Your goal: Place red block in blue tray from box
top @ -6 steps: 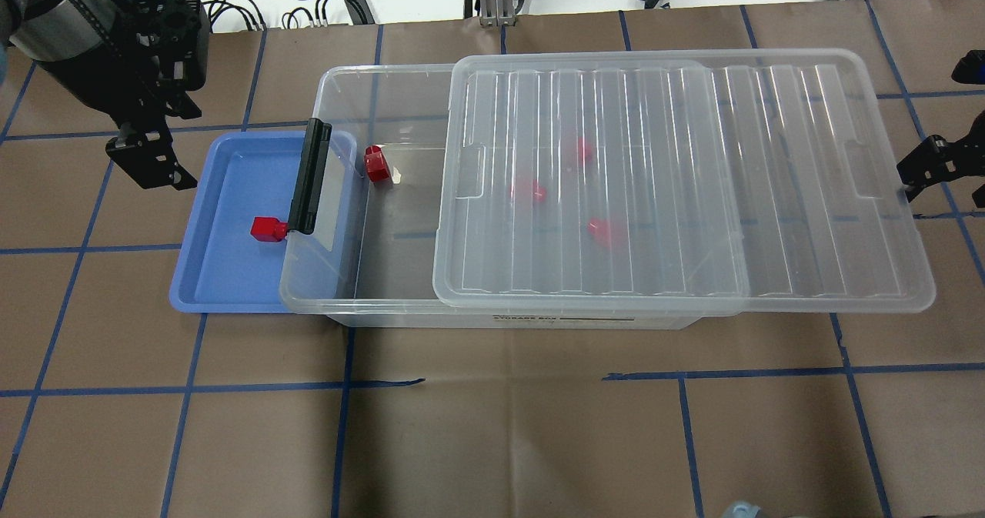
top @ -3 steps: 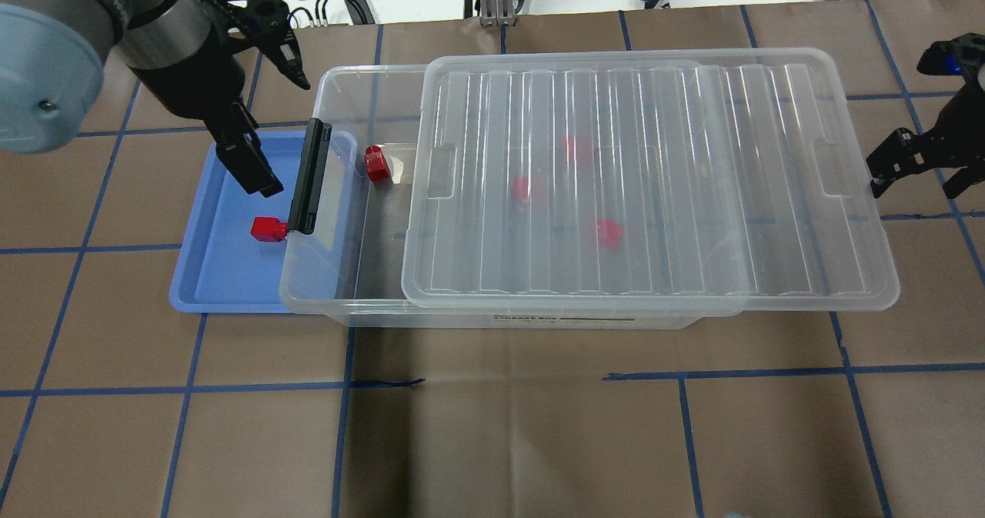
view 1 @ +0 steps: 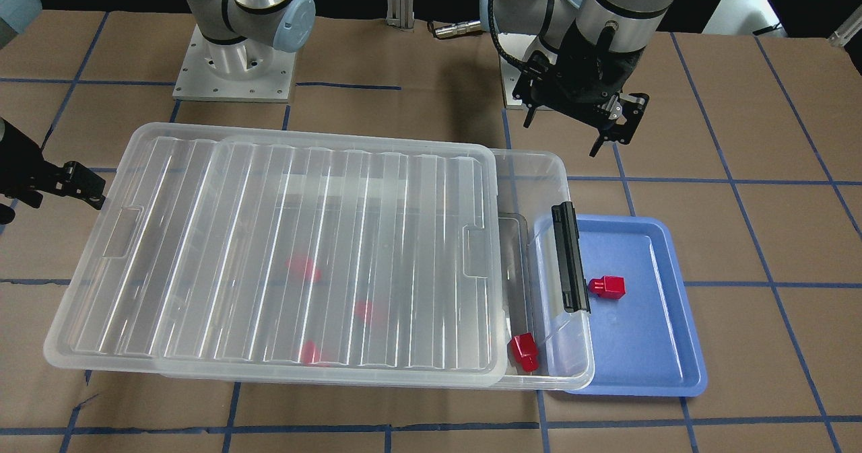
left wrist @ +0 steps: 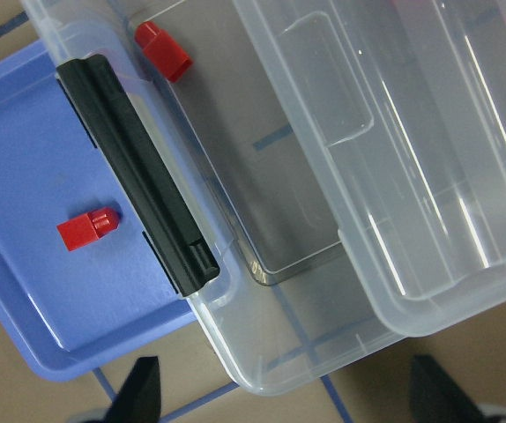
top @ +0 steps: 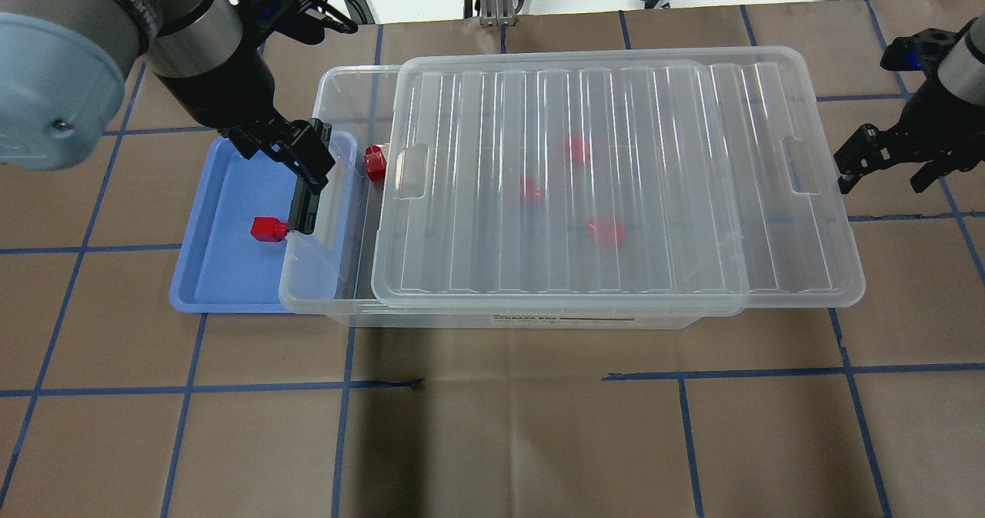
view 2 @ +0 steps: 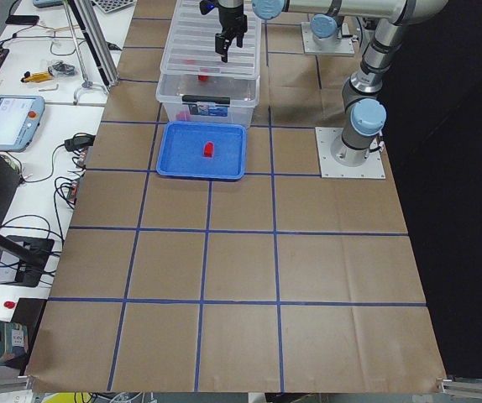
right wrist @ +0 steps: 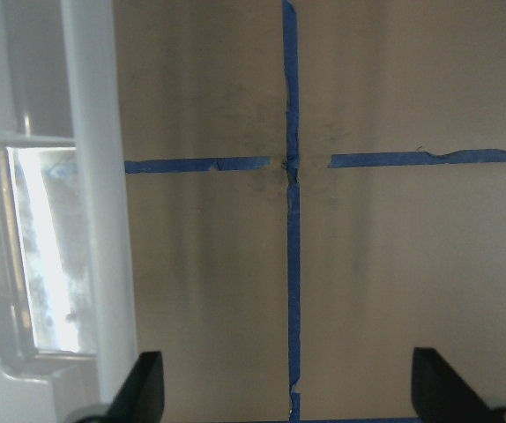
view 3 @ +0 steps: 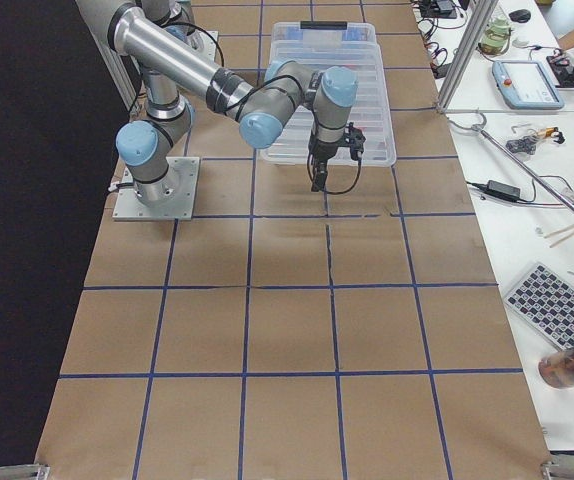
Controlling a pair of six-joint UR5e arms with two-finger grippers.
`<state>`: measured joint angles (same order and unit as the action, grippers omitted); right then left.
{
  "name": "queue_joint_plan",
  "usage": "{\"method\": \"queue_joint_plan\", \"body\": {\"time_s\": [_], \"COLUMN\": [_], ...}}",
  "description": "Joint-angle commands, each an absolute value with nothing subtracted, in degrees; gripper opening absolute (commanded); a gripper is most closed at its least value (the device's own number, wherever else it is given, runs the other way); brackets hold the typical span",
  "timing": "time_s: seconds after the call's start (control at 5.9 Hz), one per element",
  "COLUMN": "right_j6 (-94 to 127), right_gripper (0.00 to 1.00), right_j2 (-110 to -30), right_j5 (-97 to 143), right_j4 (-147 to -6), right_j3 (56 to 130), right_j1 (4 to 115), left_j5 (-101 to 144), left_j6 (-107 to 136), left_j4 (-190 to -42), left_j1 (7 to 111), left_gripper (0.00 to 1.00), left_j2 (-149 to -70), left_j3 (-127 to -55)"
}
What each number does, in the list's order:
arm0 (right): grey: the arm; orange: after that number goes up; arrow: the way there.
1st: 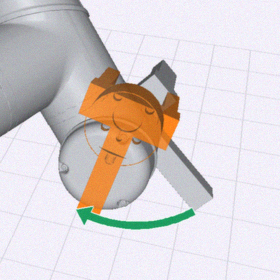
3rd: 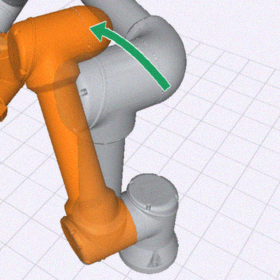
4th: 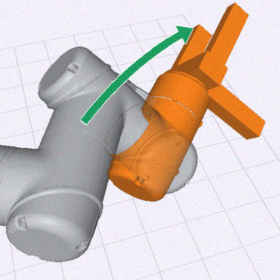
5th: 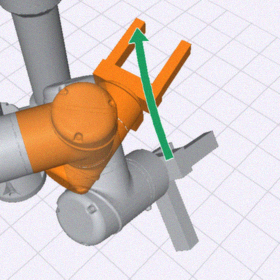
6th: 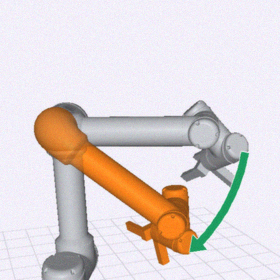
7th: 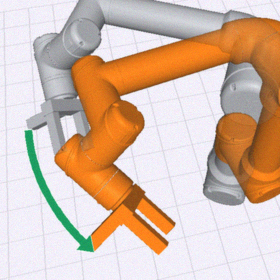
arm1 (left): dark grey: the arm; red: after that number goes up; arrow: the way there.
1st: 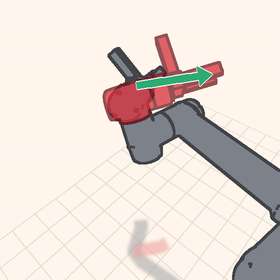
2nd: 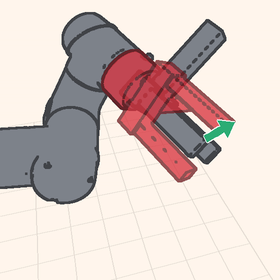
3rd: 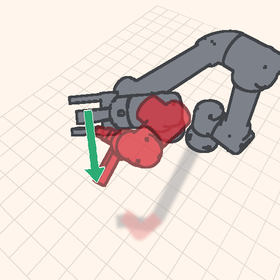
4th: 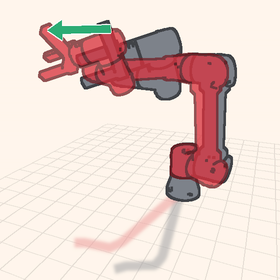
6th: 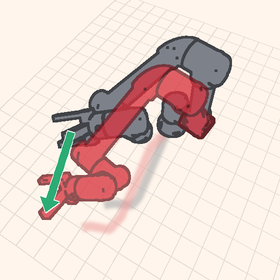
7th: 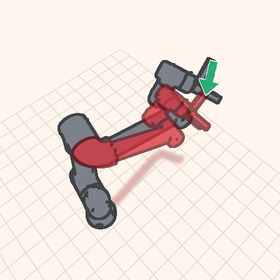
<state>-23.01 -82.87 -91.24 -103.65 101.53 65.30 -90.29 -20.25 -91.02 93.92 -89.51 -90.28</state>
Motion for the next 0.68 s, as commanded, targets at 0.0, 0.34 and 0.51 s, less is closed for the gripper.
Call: {"method": "queue_joint_plan", "body": {"time_s": [0.0,0.34,0.51], "right_j6": [-22.2,-20.3,-20.3], "right_gripper": [1.00,1.00,1.00], "right_j2": [-83.1,-83.1,-83.1], "right_j5": [-90.0,-87.7,-87.7], "right_j4": [-103.6,-103.7,-103.7], "right_j3": [102.6,102.7,102.7], "right_j1": [65.7,67.9,68.6], "left_j5": [-90.7,-90.9,-90.9], "left_j6": [-4.4,1.0,1.0], "left_j4": [-91.0,-91.0,-90.9], "left_j1": [96.9,97.0,97.0], "left_gripper": [0.98,0.98,0.98], "left_j2": [-89.2,-88.9,-88.0], "left_j3": [-90.5,-90.4,-91.7]}}
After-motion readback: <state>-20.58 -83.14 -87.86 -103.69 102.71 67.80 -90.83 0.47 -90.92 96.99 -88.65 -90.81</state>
